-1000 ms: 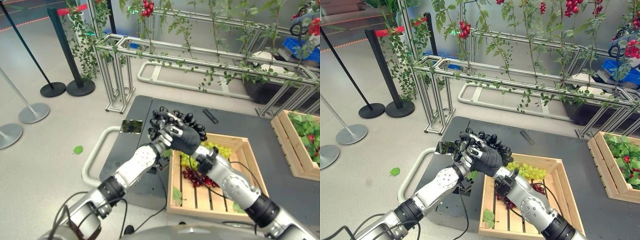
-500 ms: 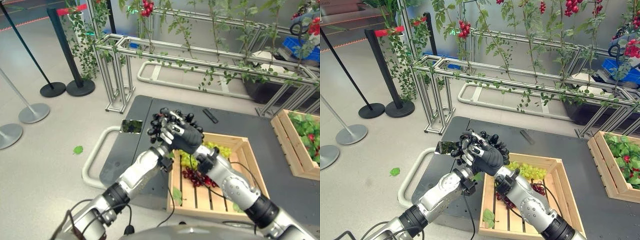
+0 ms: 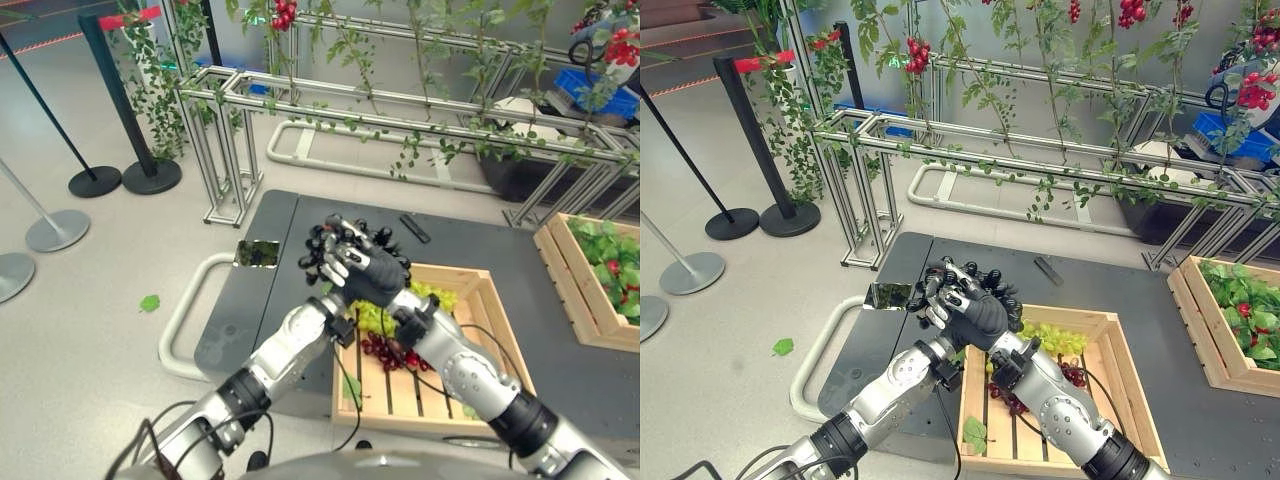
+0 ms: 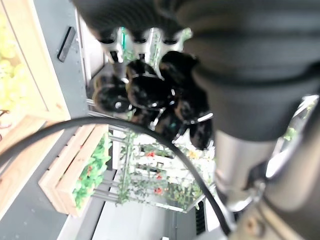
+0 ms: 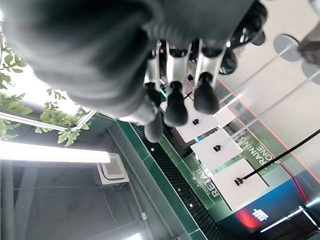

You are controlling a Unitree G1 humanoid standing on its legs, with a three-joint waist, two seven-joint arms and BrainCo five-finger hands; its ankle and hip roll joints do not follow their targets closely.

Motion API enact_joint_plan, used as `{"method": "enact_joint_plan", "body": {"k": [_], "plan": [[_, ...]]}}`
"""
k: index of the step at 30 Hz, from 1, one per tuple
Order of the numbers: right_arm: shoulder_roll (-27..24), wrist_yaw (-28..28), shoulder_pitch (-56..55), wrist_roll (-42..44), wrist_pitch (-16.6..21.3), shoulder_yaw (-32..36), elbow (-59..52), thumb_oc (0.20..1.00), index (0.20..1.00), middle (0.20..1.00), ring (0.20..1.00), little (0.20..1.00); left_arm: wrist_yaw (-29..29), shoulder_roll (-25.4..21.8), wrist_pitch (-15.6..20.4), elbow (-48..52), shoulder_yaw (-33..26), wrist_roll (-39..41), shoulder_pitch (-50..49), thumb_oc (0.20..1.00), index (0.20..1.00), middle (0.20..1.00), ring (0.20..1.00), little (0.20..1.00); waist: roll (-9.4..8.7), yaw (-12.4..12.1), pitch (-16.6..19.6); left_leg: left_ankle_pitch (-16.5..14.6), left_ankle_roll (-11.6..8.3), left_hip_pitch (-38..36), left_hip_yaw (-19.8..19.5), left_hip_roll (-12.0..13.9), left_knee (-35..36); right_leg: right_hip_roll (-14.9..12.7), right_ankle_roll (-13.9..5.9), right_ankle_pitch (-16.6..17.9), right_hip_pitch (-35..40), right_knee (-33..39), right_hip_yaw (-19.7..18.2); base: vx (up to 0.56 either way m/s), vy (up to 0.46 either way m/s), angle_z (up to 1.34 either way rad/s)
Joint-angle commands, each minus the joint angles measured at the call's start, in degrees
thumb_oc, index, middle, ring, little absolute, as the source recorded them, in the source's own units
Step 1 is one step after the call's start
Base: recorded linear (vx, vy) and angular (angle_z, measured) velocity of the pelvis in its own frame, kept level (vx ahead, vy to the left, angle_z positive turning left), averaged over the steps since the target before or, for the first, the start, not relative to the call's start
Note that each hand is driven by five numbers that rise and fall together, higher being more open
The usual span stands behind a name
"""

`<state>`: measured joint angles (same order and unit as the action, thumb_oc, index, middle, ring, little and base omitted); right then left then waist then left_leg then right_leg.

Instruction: Pick up the fruits from the basket on one side to the basket on the other side

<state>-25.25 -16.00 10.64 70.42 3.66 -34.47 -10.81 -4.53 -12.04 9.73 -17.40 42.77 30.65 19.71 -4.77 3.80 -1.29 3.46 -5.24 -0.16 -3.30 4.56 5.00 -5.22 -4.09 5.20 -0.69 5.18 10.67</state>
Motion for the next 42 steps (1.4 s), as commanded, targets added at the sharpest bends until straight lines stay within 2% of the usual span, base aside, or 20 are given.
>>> {"method": "enact_joint_plan", "body": {"k": [1, 2, 3, 27, 38, 39, 42], "plan": [[2.75, -1.27, 3.48, 1.65, 4.54, 0.61, -4.03, 0.2, 0.2, 0.2, 0.2, 0.2, 0.31, 4.76, 4.6, -5.1, 1.9, -1.76, 5.9, 1.0, 1.0, 1.0, 1.0, 1.0, -2.54, -0.41, -0.1, -3.88, 1.52, -1.02, -0.03, -0.23, -0.8, -2.22, -4.55, -5.28, -1.34, -7.81, -0.9, 0.0, 0.0, 0.0], [2.73, -1.17, 3.59, 1.66, 4.55, 0.53, -4.03, 0.2, 0.2, 0.2, 0.2, 0.2, 0.42, 4.84, 4.66, -5.31, 1.91, -1.82, 6.0, 0.335, 0.335, 0.335, 0.335, 0.335, -2.52, -0.4, -0.12, -3.88, 1.52, -1.05, -0.02, -0.23, -0.8, -2.19, -4.54, -5.3, -1.35, -7.84, -0.88, 0.0, 0.0, 0.0], [2.73, -1.12, 3.71, 1.7, 4.66, 0.5, -4.03, 0.2, 0.2, 0.2, 0.2, 0.2, 0.49, 4.97, 4.7, -5.53, 1.96, -1.74, 6.02, 0.2, 0.2, 0.2, 0.2, 0.2, -2.55, -0.39, -0.13, -3.89, 1.52, -1.06, -0.02, -0.23, -0.81, -2.18, -4.53, -5.32, -1.38, -7.91, -0.88, 0.0, 0.0, 0.0], [2.83, -0.96, 3.74, 2.07, 4.96, -0.74, -3.28, 0.2, 0.2, 0.2, 0.2, 0.2, 1.35, 5.82, 6.19, -9.56, 2.98, -4.78, 5.22, 0.2, 0.2, 0.2, 0.2, 0.2, -2.59, -0.19, -0.32, -3.89, 1.71, -0.8, 0.28, -0.45, -0.59, -2.36, -4.67, -5.1, -1.8, -7.75, -1.0, 0.0, 0.0, 0.0], [1.13, -0.71, 2.88, -1.29, 5.43, 1.0, -2.68, 0.2, 0.2, 0.2, 0.2, 0.2, 1.38, 5.09, 6.93, -9.6, 2.46, -4.96, 4.45, 0.2, 0.2, 0.2, 0.2, 0.2, -2.43, -0.11, -0.26, -3.91, 1.8, -0.68, 0.37, -0.58, -0.56, -2.5, -4.78, -5.02, -1.77, -7.65, -0.96, 0.0, 0.0, 0.0], [1.07, -0.59, 2.57, -1.43, 5.37, 1.18, -2.43, 1.0, 1.0, 1.0, 1.0, 1.0, 1.42, 4.98, 6.98, -9.49, 2.31, -4.94, 4.37, 0.2, 0.2, 0.2, 0.2, 0.2, -2.45, -0.09, -0.24, -3.92, 1.8, -0.7, 0.39, -0.59, -0.55, -2.5, -4.79, -4.98, -1.76, -7.66, -0.99, 0.0, 0.0, 0.0], [-0.17, -0.71, 2.21, -2.57, 5.14, 1.81, -2.2, 1.0, 1.0, 1.0, 1.0, 1.0, 1.69, 4.62, 7.22, -9.39, 1.82, -5.07, 4.4, 0.2, 0.2, 0.2, 0.2, 0.2, -2.47, -0.02, -0.22, -3.9, 1.78, -0.78, 0.52, -0.62, -0.52, -2.52, -4.81, -4.94, -1.75, -7.63, -1.02, 0.0, 0.0, 0.0]]}}
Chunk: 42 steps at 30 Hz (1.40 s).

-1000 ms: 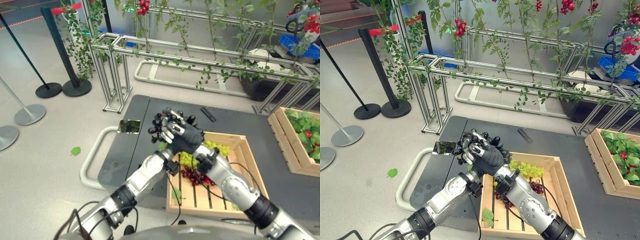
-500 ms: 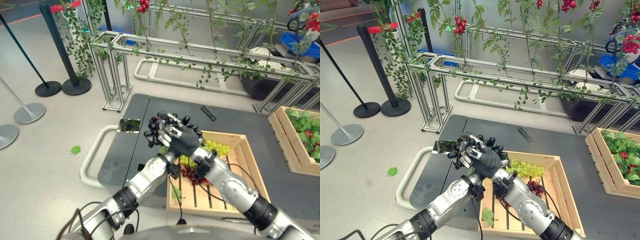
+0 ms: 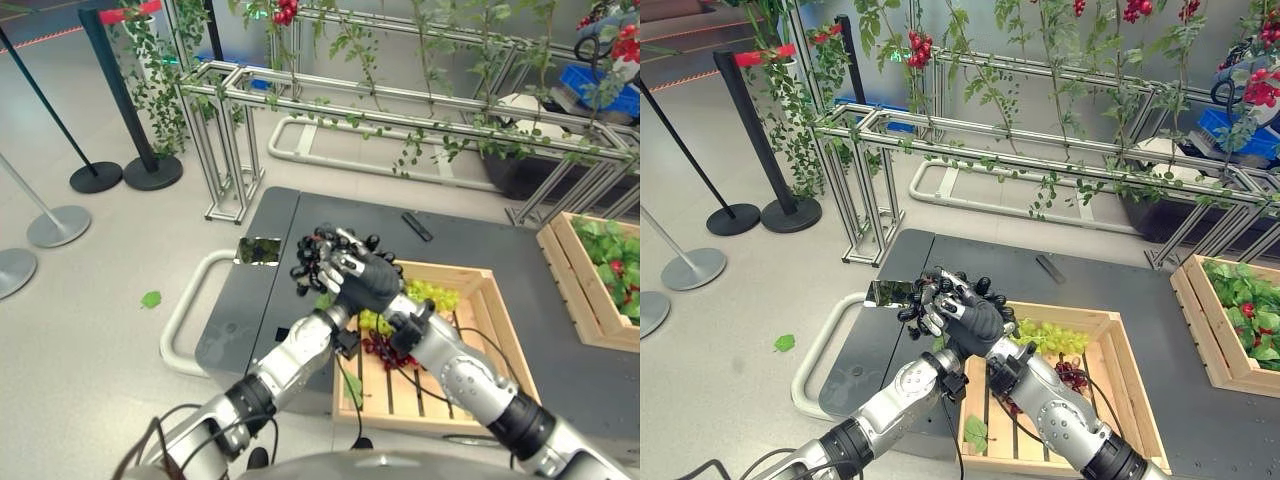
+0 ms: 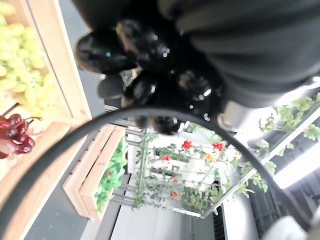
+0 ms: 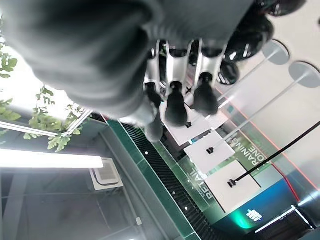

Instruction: Pick up the fruits from the basket on one side to the basket on the other side

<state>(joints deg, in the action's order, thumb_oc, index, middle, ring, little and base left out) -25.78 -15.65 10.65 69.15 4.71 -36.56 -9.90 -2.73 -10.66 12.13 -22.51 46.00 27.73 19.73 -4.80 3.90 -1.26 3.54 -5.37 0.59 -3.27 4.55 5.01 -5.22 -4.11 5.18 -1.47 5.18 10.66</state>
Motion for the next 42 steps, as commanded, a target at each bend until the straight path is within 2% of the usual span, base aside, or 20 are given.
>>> {"method": "enact_joint_plan", "body": {"k": [1, 6, 10, 11, 16, 25, 32, 42], "plan": [[0.03, -1.1, 2.01, -1.67, 4.04, 4.23, -2.84, 1.0, 1.0, 1.0, 1.0, 1.0, -0.07, 3.17, 4.92, -4.37, -1.62, -2.11, 4.41, 0.2, 0.2, 0.2, 0.2, 0.2, -2.45, -0.11, -0.23, -3.97, 1.9, -1.53, 0.51, -0.61, -0.54, -2.52, -4.8, -4.91, -0.97, -7.61, -1.02, 0.0, 0.0, 0.0], [-2.18, -1.41, 0.04, -4.11, 4.44, 7.08, -1.86, 1.0, 1.0, 1.0, 1.0, 1.0, 0.43, 2.59, 5.67, -4.32, -3.02, -2.28, 4.33, 0.2, 0.2, 0.2, 0.2, 0.2, -2.53, 0.17, -0.04, -4.04, 1.89, -1.64, 0.55, -0.56, -0.5, -2.48, -4.86, -4.88, -0.94, -7.59, -1.1, 0.0, 0.0, 0.0], [-3.87, -2.14, -4.49, -4.58, 4.89, 13.54, -0.78, 1.0, 1.0, 1.0, 1.0, 1.0, -1.33, -2.25, 5.92, -0.41, -10.07, 2.77, 3.23, 0.2, 0.2, 0.2, 0.2, 0.2, -2.26, 0.45, 0.46, -4.04, 1.72, -1.83, 0.87, -0.55, -0.36, -2.57, -5.06, -4.74, -0.82, -7.3, -1.12, 0.0, 0.0, 0.0], [-3.94, -1.95, -6.1, -4.7, 5.0, 15.74, -0.25, 1.0, 1.0, 1.0, 1.0, 1.0, -1.59, -3.71, 5.86, 3.28, -12.03, 5.27, 3.2, 0.2, 0.2, 0.2, 0.2, 0.2, -2.15, 0.43, 0.54, -4.05, 1.71, -1.9, 0.89, -0.56, -0.32, -2.61, -5.09, -4.69, -0.74, -7.24, -1.1, 0.0, 0.0, 0.0], [-3.19, -1.77, -11.59, -5.33, 5.16, 24.08, 2.03, 1.0, 1.0, 1.0, 1.0, 1.0, -4.45, -6.95, 4.45, 10.51, -17.75, 10.61, -1.15, 0.2, 0.2, 0.2, 0.2, 0.2, -1.9, 0.34, 0.86, -4.09, 1.68, -2.01, 0.61, -0.58, -0.23, -2.63, -5.03, -4.62, -0.49, -7.11, -0.58, 0.0, 0.0, 0.0], [0.65, -0.52, -13.96, -3.62, 6.95, 33.55, 6.1, 1.0, 1.0, 1.0, 1.0, 1.0, -6.41, -7.84, 3.06, 14.65, -20.35, 12.14, -3.8, 0.2, 0.2, 0.2, 0.2, 0.2, -1.57, 0.66, 1.13, -4.26, 1.76, -2.2, 0.72, -0.66, -0.29, -2.6, -5.03, -4.6, -0.34, -6.95, -0.74, 0.0, 0.0, 0.0], [1.15, 0.38, -13.77, -4.71, 7.49, 36.75, 7.01, 1.0, 1.0, 1.0, 1.0, 1.0, -7.22, -8.3, 2.39, 16.13, -21.44, 12.65, -5.18, 0.2, 0.2, 0.2, 0.2, 0.2, -1.56, 0.64, 1.29, -4.35, 1.86, -2.33, 0.71, -0.75, -0.29, -2.46, -5.01, -4.6, -0.19, -6.8, -0.78, 0.0, 0.0, 0.0], [1.94, 1.07, -13.54, -5.04, 7.24, 36.25, 5.83, 1.0, 1.0, 1.0, 1.0, 1.0, -6.97, -8.31, 2.17, 15.97, -21.88, 11.97, -5.41, 0.2, 0.2, 0.2, 0.2, 0.2, -1.45, 0.6, 1.24, -4.35, 1.91, -2.38, 0.94, -0.76, -0.36, -2.43, -4.95, -4.63, -0.09, -6.86, -0.98, 0.0, 0.0, 0.0]]}}
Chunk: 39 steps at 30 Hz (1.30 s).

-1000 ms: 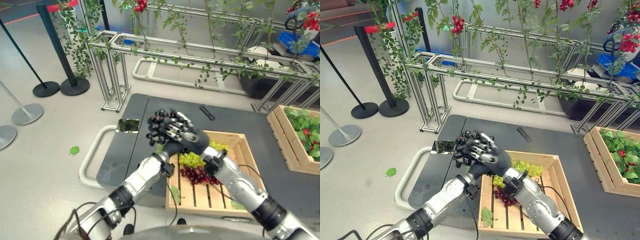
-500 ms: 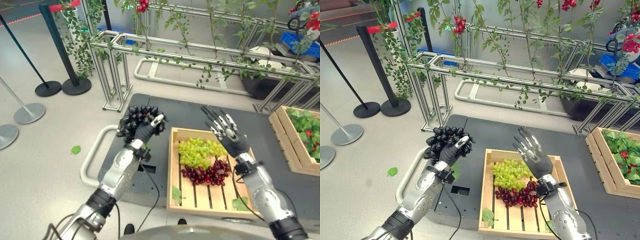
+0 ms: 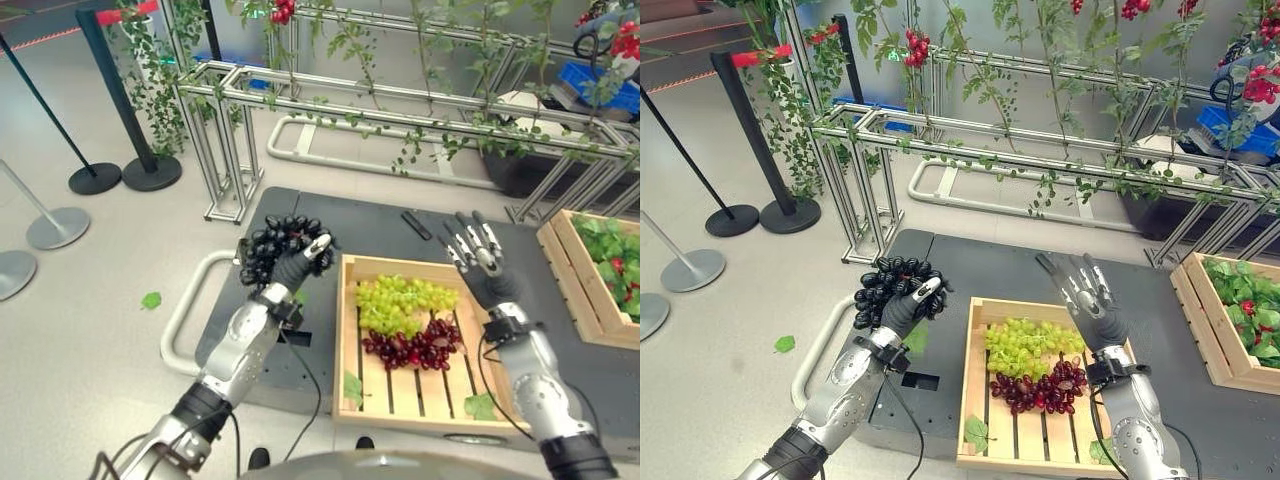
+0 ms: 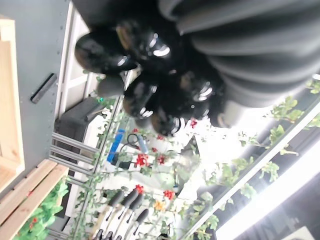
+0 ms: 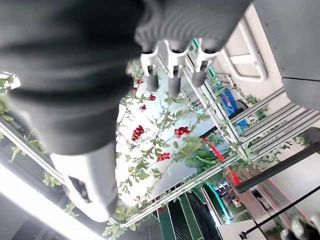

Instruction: Pick up the fruits from the basket on one side to the basket on the other side

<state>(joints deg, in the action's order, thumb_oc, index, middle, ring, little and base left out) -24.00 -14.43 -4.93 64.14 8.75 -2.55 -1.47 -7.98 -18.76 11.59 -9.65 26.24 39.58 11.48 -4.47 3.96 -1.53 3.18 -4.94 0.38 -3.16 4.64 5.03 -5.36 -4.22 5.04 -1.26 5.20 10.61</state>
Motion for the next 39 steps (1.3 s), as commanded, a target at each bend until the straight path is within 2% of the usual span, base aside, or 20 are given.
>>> {"method": "enact_joint_plan", "body": {"k": [1, 10, 22, 27, 28, 29, 30, 31, 32, 35, 36, 37, 38, 39], "plan": [[0.11, -0.18, 2.0, -0.06, 3.08, 2.11, -2.88, 1.0, 1.0, 1.0, 1.0, 1.0, -1.6, -0.23, 2.76, 3.17, -2.23, 0.01, 2.82, 0.2, 0.2, 0.2, 0.2, 0.2, -1.72, 0.54, 1.47, -3.97, 1.49, -2.17, 0.78, -0.86, -0.39, -2.29, -4.83, -4.5, -0.35, -6.97, -0.94, 0.0, 0.0, 0.0], [-0.85, -0.1, 1.35, -1.13, 2.52, 2.18, -5.66, 1.0, 1.0, 1.0, 1.0, 1.0, -1.35, -1.43, 3.16, 3.89, -5.59, -0.32, 0.96, 0.2, 0.2, 0.2, 0.2, 0.2, -1.14, 0.54, 1.08, -4.05, 1.37, -2.4, 1.01, -0.8, -0.59, -2.23, -4.69, -4.84, -0.47, -7.5, -1.14, 0.0, 0.0, 0.0], [-2.24, -1.52, -0.18, -3.51, 1.36, 4.43, -8.37, 1.0, 1.0, 1.0, 1.0, 1.0, -1.72, -5.29, 5.15, 6.73, -15.37, -3.55, -7.89, 0.2, 0.2, 0.2, 0.2, 0.2, 0.25, 0.0, 0.35, -5.1, 0.86, -2.42, 2.0, -0.03, -3.75, -1.52, -3.82, -6.09, -0.62, -8.91, -2.66, 0.0, -0.03, -0.05], [-3.78, -2.76, 1.77, -3.63, 0.58, 3.26, -5.18, 1.0, 1.0, 1.0, 1.0, 1.0, -1.99, -6.4, 6.12, 8.23, -19.69, -4.17, -11.98, 0.2, 0.2, 0.2, 0.2, 0.2, 0.69, -1.68, -1.3, -5.3, 0.55, -1.02, 1.76, 0.98, -7.2, 0.48, -2.5, -6.94, -2.6, -10.64, -4.93, -0.09, -0.104, -0.18], [-4.19, -3.03, 2.22, -3.75, 0.7, 3.22, -4.8, 1.0, 1.0, 1.0, 1.0, 1.0, -2.15, -6.73, 6.53, 8.72, -20.26, -4.32, -12.41, 0.2, 0.2, 0.2, 0.2, 0.2, 0.63, -2.25, -2.15, -4.73, 0.33, 0.03, 0.97, 1.09, -7.83, 0.86, -2.21, -6.87, -3.16, -10.65, -4.87, -0.27, -0.116, -0.4], [-5.04, -3.18, 3.5, -3.49, 0.96, 3.67, -4.04, 1.0, 1.0, 1.0, 1.0, 1.0, -1.68, -7.14, 7.08, 8.82, -21.13, -5.04, -12.21, 0.2, 0.2, 0.2, 0.2, 0.2, 0.72, -3.56, -3.75, -0.74, -0.95, 3.36, -1.39, 2.01, -6.33, 1.06, -1.88, -6.4, -5.02, -10.04, -3.53, -0.27, -0.118, -0.35], [-5.06, -3.21, 3.55, -3.48, 0.98, 3.67, -3.99, 1.0, 1.0, 1.0, 1.0, 1.0, -1.67, -7.14, 7.07, 8.83, -21.15, -5.05, -12.19, 0.2, 0.2, 0.2, 0.2, 0.2, 0.73, -3.41, -3.62, -0.56, -0.99, 3.49, -1.53, 2.02, -6.16, 1.05, -1.85, -6.39, -5.16, -10.05, -3.39, -0.29, -0.092, -0.21], [-5.66, -3.07, 3.81, -4.15, 1.16, 3.84, -3.4, 1.0, 1.0, 1.0, 1.0, 1.0, -1.44, -7.22, 7.41, 8.69, -21.65, -5.29, -11.91, 0.2, 0.2, 0.2, 0.2, 0.2, 0.92, -3.84, -3.74, 2.81, -2.33, 5.54, -2.83, 2.6, -3.77, 0.93, -1.87, -6.27, -6.67, -9.8, -2.25, -0.18, -0.027, 0.21], [-5.99, -2.7, 3.97, -4.9, 1.36, 4.48, -3.46, 1.0, 1.0, 1.0, 1.0, 1.0, -1.29, -7.2, 7.56, 8.61, -22.15, -5.7, -11.65, 0.2, 0.2, 0.2, 0.2, 0.2, 0.6, -4.18, -3.64, 3.89, -2.83, 7.26, -4.05, 2.29, -3.1, 0.36, -2.03, -5.97, -8.3, -9.74, -1.23, -0.26, -0.062, 0.25], [-5.54, -2.55, 3.23, -6.09, 1.2, 6.48, -3.48, 1.0, 1.0, 1.0, 1.0, 1.0, -2.47, -6.88, 7.46, 7.49, -24.51, -5.94, -13.07, 0.2, 0.2, 0.2, 0.2, 0.2, -0.37, -2.83, -1.63, 0.24, -1.61, 5.47, -3.47, 0.83, -7.9, -0.79, -2.32, -3.88, -12.43, -8.77, 1.0, -0.27, -0.094, 0.43], [-4.38, -2.8, 1.96, -6.22, 1.41, 7.77, -3.2, 1.0, 1.0, 1.0, 1.0, 1.0, -3.44, -5.9, 7.51, 7.51, -25.78, -5.44, -14.71, 0.2, 0.2, 0.2, 0.2, 0.2, 0.04, -1.77, -0.76, -2.81, -0.8, 1.14, -2.81, 1.17, -12.65, -0.83, -2.33, -2.79, -13.47, -8.01, 2.19, -0.2, -0.07, 0.85], [-4.38, -2.8, 1.94, -6.22, 1.41, 7.77, -3.22, 1.0, 1.0, 1.0, 1.0, 1.0, -3.44, -5.91, 7.49, 7.54, -25.79, -5.44, -14.73, 0.2, 0.2, 0.2, 0.2, 0.2, -0.02, -1.66, -0.71, -2.68, -0.78, 1.26, -2.9, 1.07, -12.63, -0.93, -2.35, -2.66, -13.5, -7.92, 2.26, -0.19, -0.041, 0.95], [-3.1, -3.0, 0.24, -6.6, 1.32, 8.99, -3.17, 1.0, 1.0, 1.0, 1.0, 1.0, -3.42, -5.19, 7.55, 8.34, -27.51, -5.35, -16.15, 0.2, 0.2, 0.2, 0.2, 0.2, 0.84, -0.37, -0.28, -3.82, -0.63, -4.65, -4.39, 1.18, -15.65, -1.01, -2.28, -1.82, -14.72, -8.16, 3.42, -0.07, 0.014, 0.38], [-3.12, -2.99, 0.15, -6.62, 1.3, 8.96, -3.23, 1.0, 1.0, 1.0, 1.0, 1.0, -3.42, -5.16, 7.5, 8.44, -27.54, -5.35, -16.29, 0.2, 0.2, 0.2, 0.2, 0.2, 1.06, -0.32, -0.4, -3.98, -0.67, -4.95, -4.45, 1.44, -15.61, -0.81, -2.27, -2.01, -14.46, -8.27, 3.57, -0.1, 0.049, 0.31]]}}
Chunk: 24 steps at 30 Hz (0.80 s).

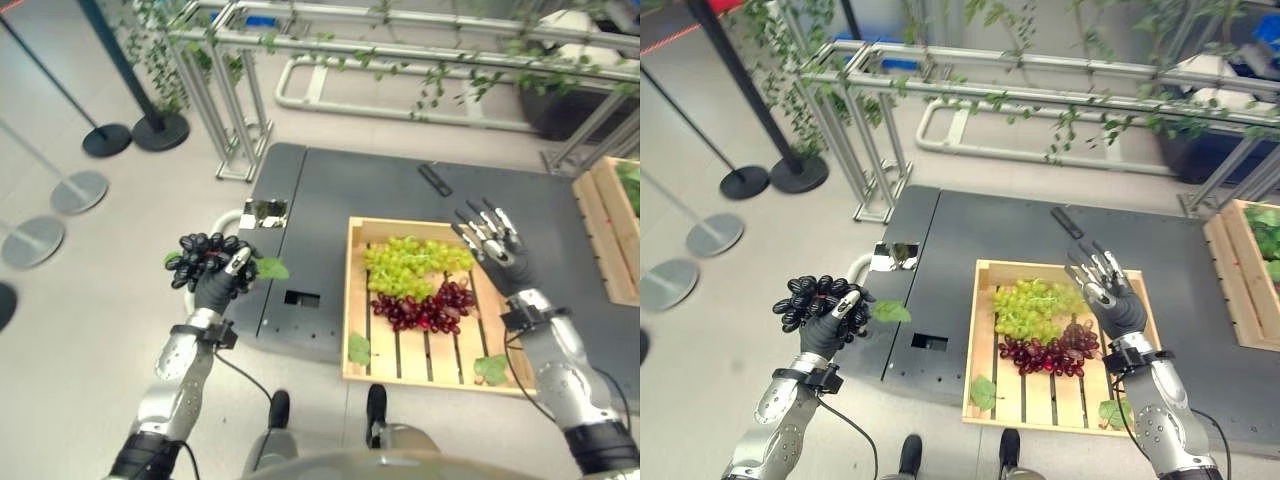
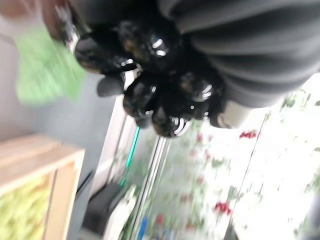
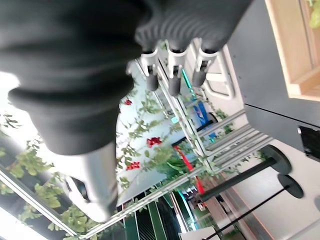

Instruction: Pick up the fruits from the basket on one side to the basket on the other side

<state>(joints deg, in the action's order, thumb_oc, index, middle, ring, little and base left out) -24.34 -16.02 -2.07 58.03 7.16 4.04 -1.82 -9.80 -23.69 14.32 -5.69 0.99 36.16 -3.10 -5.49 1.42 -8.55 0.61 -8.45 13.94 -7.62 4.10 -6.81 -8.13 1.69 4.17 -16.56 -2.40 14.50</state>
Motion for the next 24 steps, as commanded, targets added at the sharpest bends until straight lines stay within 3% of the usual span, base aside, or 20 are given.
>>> {"method": "enact_joint_plan", "body": {"k": [1, 3, 5, 8, 10, 11, 12, 16, 17, 18, 19, 20, 21, 22, 24], "plan": [[-2.24, -1.51, -3.7, -0.67, 2.79, 3.04, -2.97, 1.0, 1.0, 1.0, 1.0, 1.0, -1.22, 0.18, 4.98, 4.75, -3.33, -2.31, -2.69, 0.2, 0.2, 0.2, 0.2, 0.2, 2.76, 2.82, 6.6, -1.77, 2.88, -21.29, -1.03, 2.21, -3.87, 2.16, -8.12, -1.08, 0.25, -1.44, 0.09, -0.08, 0.071, 0.18], [-1.55, -1.48, -4.66, -1.2, 2.92, 3.79, -3.11, 1.0, 1.0, 1.0, 1.0, 1.0, 0.01, 0.85, 5.35, 4.95, -5.55, -2.34, -3.51, 0.2, 0.2, 0.2, 0.2, 0.2, 4.05, 3.73, 6.22, -2.83, 3.16, -24.66, -1.48, 2.79, -1.52, 1.8, -8.3, -0.66, -2.04, -3.27, 0.81, -0.16, 0.128, 0.51], [-1.75, -1.57, -5.29, -1.33, 2.96, 4.93, -3.64, 1.0, 1.0, 1.0, 1.0, 1.0, 0.38, 1.13, 5.49, 5.72, -7.67, -2.32, -4.71, 0.2, 0.2, 0.2, 0.2, 0.2, 5.19, 4.66, 6.12, -5.1, 3.55, -24.65, 0.61, 3.32, 1.38, 0.95, -8.76, -0.19, -4.34, -4.75, 1.45, -0.16, 0.181, 0.54], [-1.36, -0.98, -5.71, -1.27, 3.37, 5.05, -3.67, 1.0, 1.0, 1.0, 1.0, 1.0, 0.7, 0.99, 5.45, 5.88, -9.35, -1.94, -5.43, 0.2, 0.2, 0.2, 0.2, 0.2, 5.15, 4.47, 5.13, -8.57, 3.97, -23.49, 2.9, 2.4, 1.55, -1.0, -9.38, 2.3, -5.83, -4.74, 1.26, -0.15, 0.222, 0.37], [-1.03, -0.75, -6.37, -1.35, 3.16, 5.21, -3.83, 1.0, 1.0, 1.0, 1.0, 1.0, 1.71, 0.01, 5.68, 5.91, -10.68, -3.84, -5.68, 0.2, 0.2, 0.2, 0.2, 0.2, 4.29, 4.16, 4.06, -11.64, 4.67, -23.11, 3.47, 0.54, 0.04, -2.51, -10.28, 4.64, -5.82, -3.8, 0.77, -0.23, 0.283, 0.24], [-1.1, -0.59, -6.43, -1.98, 2.78, 4.87, -3.84, 1.0, 1.0, 1.0, 1.0, 1.0, 3.11, -1.45, 5.98, 5.83, -11.8, -6.8, -5.58, 0.2, 0.2, 0.2, 0.2, 0.2, 3.18, 3.94, 3.29, -16.14, 5.72, -22.32, 4.37, -2.08, -1.4, -4.09, -11.43, 6.62, -5.58, -2.49, 0.09, -0.23, 0.248, 0.21], [-1.05, -0.58, -6.41, -2.0, 2.78, 4.87, -3.84, 1.0, 1.0, 1.0, 1.0, 1.0, 3.17, -1.47, 5.97, 5.83, -11.8, -6.87, -5.55, 0.2, 0.2, 0.2, 0.2, 0.2, 3.06, 3.88, 3.22, -16.3, 5.8, -22.19, 4.43, -2.21, -1.74, -4.17, -11.48, 6.73, -5.57, -2.43, -0.03, -0.22, 0.22, 0.15], [-0.26, 0.05, -6.72, -3.9, 2.44, 4.07, -4.26, 1.0, 1.0, 1.0, 1.0, 1.0, 5.58, -3.31, 6.68, 6.18, -13.3, -11.9, -5.29, 0.2, 0.2, 0.2, 0.2, 0.2, 0.71, 3.37, 0.91, -20.87, 7.77, -18.3, 7.07, -8.0, -8.26, -8.18, -14.67, 12.11, -4.44, 2.03, -0.33, -0.19, 0.207, -0.21], [-0.03, 0.32, -6.8, -4.22, 2.52, 3.68, -4.12, 1.0, 1.0, 1.0, 1.0, 1.0, 5.96, -3.33, 6.75, 6.18, -13.48, -12.19, -5.12, 0.2, 0.2, 0.2, 0.2, 0.2, 0.53, 3.49, 0.23, -20.81, 7.73, -17.17, 8.13, -8.63, -9.51, -9.39, -15.59, 13.16, -3.96, 3.41, -0.2, -0.26, 0.202, -0.52], [0.06, 0.76, -6.82, -4.67, 2.45, 3.3, -3.42, 1.0, 1.0, 1.0, 1.0, 1.0, 6.32, -3.46, 6.83, 6.17, -13.37, -12.81, -4.99, 0.2, 0.2, 0.2, 0.2, 0.2, 0.85, 3.55, -0.27, -20.26, 7.9, -15.27, 7.91, -8.57, -11.02, -9.83, -15.59, 11.7, -3.52, 3.18, -2.06, -0.42, 0.235, -0.52], [0.48, 0.72, -7.38, -4.94, 1.93, 3.23, -3.23, 1.0, 1.0, 1.0, 1.0, 1.0, 7.18, -3.78, 6.81, 5.82, -13.04, -13.56, -4.6, 0.2, 0.2, 0.2, 0.2, 0.2, 1.54, 3.99, -0.49, -19.01, 8.55, -13.4, 8.55, -8.47, -11.07, -9.17, -14.46, 7.95, -2.99, -1.36, -6.46, -0.33, 0.164, -0.47], [0.52, 0.73, -7.38, -4.94, 1.92, 3.24, -3.25, 1.0, 1.0, 1.0, 1.0, 1.0, 7.19, -3.81, 6.81, 5.82, -13.04, -13.57, -4.58, 0.2, 0.2, 0.2, 0.2, 0.2, 1.26, 4.03, -0.41, -18.73, 8.59, -13.28, 8.57, -8.77, -10.92, -9.46, -14.48, 8.04, -3.22, -1.39, -6.61, -0.41, 0.194, -0.4], [0.86, 1.01, -7.43, -5.52, 1.72, 2.89, -2.34, 1.0, 1.0, 1.0, 1.0, 1.0, 8.36, -3.57, 6.73, 5.35, -12.75, -14.66, -4.64, 0.2, 0.2, 0.2, 0.2, 0.2, 2.13, 2.83, 0.29, -16.61, 8.78, -12.57, 9.81, -7.99, -9.08, -9.38, -12.98, 4.51, -0.57, -5.02, -4.57, -0.2, 0.074, -0.41], [0.9, 1.01, -7.4, -5.52, 1.73, 2.88, -2.33, 1.0, 1.0, 1.0, 1.0, 1.0, 8.37, -3.6, 6.73, 5.35, -12.76, -14.68, -4.62, 0.2, 0.2, 0.2, 0.2, 0.2, 1.86, 2.93, 0.39, -16.23, 8.82, -12.49, 9.78, -8.3, -8.81, -9.67, -12.99, 4.66, -0.73, -4.96, -4.63, -0.29, 0.116, -0.6], [0.75, 0.87, -7.74, -6.23, 1.59, 2.98, -2.28, 1.0, 1.0, 1.0, 1.0, 1.0, 8.67, -3.06, 6.91, 5.73, -12.93, -15.24, -5.41, 0.2, 0.2, 0.2, 0.2, 0.2, 2.74, 1.98, 1.76, -13.06, 9.38, -12.03, 10.36, -7.83, -5.29, -8.23, -12.05, 1.74, 1.38, -13.25, -6.41, -0.22, 0.075, -0.53]]}}
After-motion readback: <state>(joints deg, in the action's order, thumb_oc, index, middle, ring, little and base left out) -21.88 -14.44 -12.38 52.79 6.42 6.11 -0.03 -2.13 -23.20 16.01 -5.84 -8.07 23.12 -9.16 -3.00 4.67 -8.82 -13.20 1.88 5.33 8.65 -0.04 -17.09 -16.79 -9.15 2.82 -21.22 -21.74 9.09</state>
